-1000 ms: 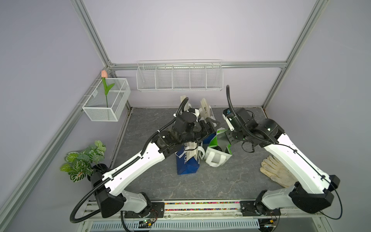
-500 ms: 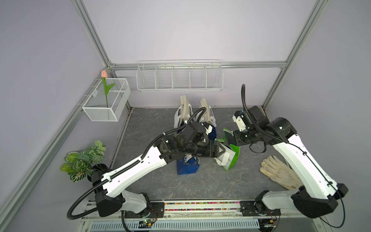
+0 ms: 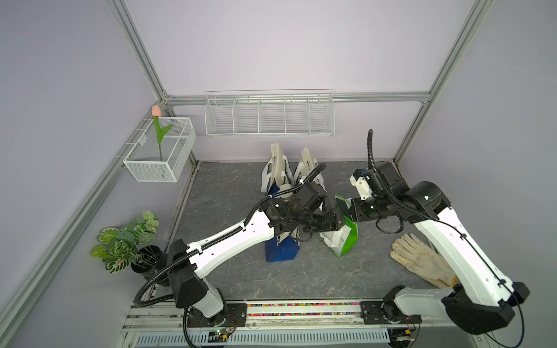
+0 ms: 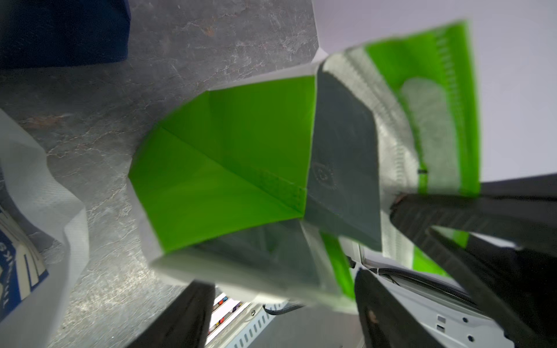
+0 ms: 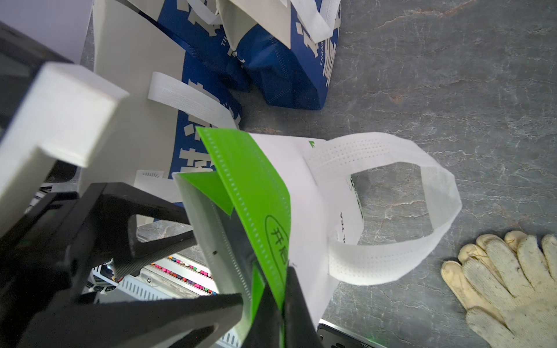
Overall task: Open the takeout bag
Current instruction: Pick up the takeout bag at the center of the board.
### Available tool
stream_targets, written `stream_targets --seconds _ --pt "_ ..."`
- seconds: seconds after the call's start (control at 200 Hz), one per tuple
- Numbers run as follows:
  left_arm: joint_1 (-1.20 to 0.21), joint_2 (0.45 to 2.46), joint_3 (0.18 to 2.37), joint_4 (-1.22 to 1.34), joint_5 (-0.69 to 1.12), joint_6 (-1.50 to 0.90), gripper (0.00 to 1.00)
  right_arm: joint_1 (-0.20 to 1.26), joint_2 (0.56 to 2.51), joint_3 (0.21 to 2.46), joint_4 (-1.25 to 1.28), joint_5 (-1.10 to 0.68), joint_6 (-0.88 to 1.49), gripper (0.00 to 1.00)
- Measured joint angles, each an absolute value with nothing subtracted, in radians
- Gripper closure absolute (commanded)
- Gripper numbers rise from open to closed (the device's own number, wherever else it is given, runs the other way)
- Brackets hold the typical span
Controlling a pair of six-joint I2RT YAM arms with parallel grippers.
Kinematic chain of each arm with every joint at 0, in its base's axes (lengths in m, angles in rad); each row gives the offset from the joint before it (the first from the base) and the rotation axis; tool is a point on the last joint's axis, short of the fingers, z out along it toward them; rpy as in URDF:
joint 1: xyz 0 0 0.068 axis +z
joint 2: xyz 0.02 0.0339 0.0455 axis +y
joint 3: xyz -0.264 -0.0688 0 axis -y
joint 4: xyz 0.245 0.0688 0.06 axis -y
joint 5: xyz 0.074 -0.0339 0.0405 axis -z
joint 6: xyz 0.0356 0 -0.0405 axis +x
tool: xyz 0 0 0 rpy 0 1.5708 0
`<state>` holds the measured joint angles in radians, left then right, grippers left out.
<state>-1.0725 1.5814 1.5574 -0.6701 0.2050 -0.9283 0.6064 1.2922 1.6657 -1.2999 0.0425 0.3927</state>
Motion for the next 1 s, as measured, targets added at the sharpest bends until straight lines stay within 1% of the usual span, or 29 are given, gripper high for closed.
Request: stream_targets --seconds 0.075,0.13,0.17,0.245,0.295,0.35,0.395,0.445,0.5,0.535,0.6,0.655,0.71,0.84,0.87,0.925,0.955,0.975,1.0 --pt "-1.073 1.581 1.558 -0.660 0.189 -0.950 0.27 0.606 1.287 1.665 -1.299 0.038 0.393 0.93" --pt "-1.073 1.581 1.558 -0.656 0.180 -0.965 0.32 0.606 1.283 1.664 -1.300 0.036 0.393 0.93" --pt "-1.072 1.581 1.558 -0.653 0.177 -0.977 0.42 0.606 1.280 1.662 -1.300 0.036 0.393 0.93" --pt "-1.072 1.583 1.558 -0.649 0.174 -0.986 0.55 0.606 1.277 1.660 -1.300 0.036 0.393 0.93" --pt "-1.072 1.587 1.558 -0.651 0.175 -1.004 0.68 0.606 1.275 1.657 -1.300 0.036 0.393 0.93" --pt "-1.072 1.594 1.558 -0.655 0.178 -0.996 0.78 0.604 1.273 1.655 -1.300 0.036 0.393 0.93" --pt "-1.072 1.604 1.559 -0.657 0.179 -1.003 0.90 0.603 1.271 1.651 -1.299 0.036 0.393 0.92" --pt "-1.072 1.615 1.571 -0.671 0.177 -0.987 1.00 0.594 1.266 1.642 -1.295 0.032 0.392 0.90" --pt "-1.072 1.629 1.597 -0.697 0.170 -0.974 1.00 0.574 1.258 1.632 -1.292 0.025 0.393 0.85" --pt "-1.072 1.641 1.624 -0.720 0.164 -0.961 1.00 0.560 1.253 1.628 -1.288 0.020 0.394 0.77" --pt "-1.070 1.655 1.666 -0.756 0.153 -0.934 1.00 0.537 1.245 1.625 -1.285 0.013 0.388 0.58" --pt "-1.068 1.662 1.691 -0.783 0.147 -0.912 1.00 0.525 1.243 1.625 -1.284 0.006 0.374 0.51" --pt "-1.067 1.666 1.710 -0.804 0.145 -0.891 1.00 0.519 1.244 1.625 -1.283 0.004 0.366 0.48" --pt "-1.067 1.670 1.726 -0.828 0.139 -0.854 1.00 0.518 1.266 1.631 -1.289 0.009 0.347 0.49" --pt "-1.067 1.670 1.726 -0.831 0.138 -0.851 1.00 0.519 1.274 1.634 -1.291 0.013 0.344 0.48" --pt "-1.066 1.670 1.726 -0.837 0.135 -0.847 1.00 0.520 1.287 1.639 -1.297 0.022 0.339 0.36" --pt "-1.066 1.670 1.726 -0.837 0.135 -0.844 1.00 0.526 1.294 1.645 -1.304 0.035 0.332 0.31" --pt "-1.066 1.670 1.726 -0.836 0.135 -0.843 1.00 0.531 1.296 1.649 -1.308 0.040 0.339 0.28" --pt "-1.065 1.670 1.726 -0.836 0.135 -0.842 1.00 0.544 1.301 1.656 -1.315 0.056 0.331 0.27"
